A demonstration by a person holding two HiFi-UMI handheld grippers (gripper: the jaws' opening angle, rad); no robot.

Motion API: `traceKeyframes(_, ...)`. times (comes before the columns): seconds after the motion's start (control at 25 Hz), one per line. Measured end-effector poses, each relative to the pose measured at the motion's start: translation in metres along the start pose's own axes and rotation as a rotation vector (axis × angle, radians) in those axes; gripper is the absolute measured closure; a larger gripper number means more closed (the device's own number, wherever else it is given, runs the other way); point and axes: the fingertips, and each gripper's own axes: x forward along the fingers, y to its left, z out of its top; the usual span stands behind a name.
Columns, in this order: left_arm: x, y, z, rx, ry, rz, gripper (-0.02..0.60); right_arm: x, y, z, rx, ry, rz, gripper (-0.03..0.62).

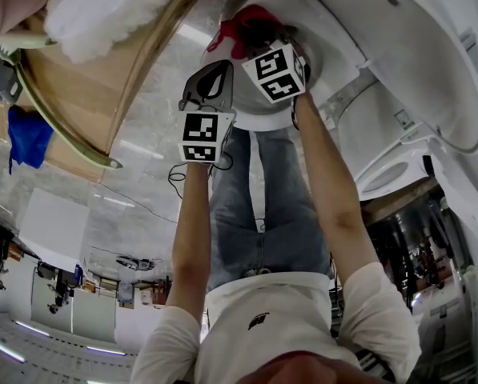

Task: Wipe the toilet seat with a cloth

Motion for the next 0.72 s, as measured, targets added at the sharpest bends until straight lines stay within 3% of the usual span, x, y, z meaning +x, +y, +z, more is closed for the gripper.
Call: traceKeyframes(0.72,0.01,-0.03,0.02,0.029,-0.012,-0.024,0.572,-0.025,-0.057,-0.01,0.078,-0.037,-0.132,0.583)
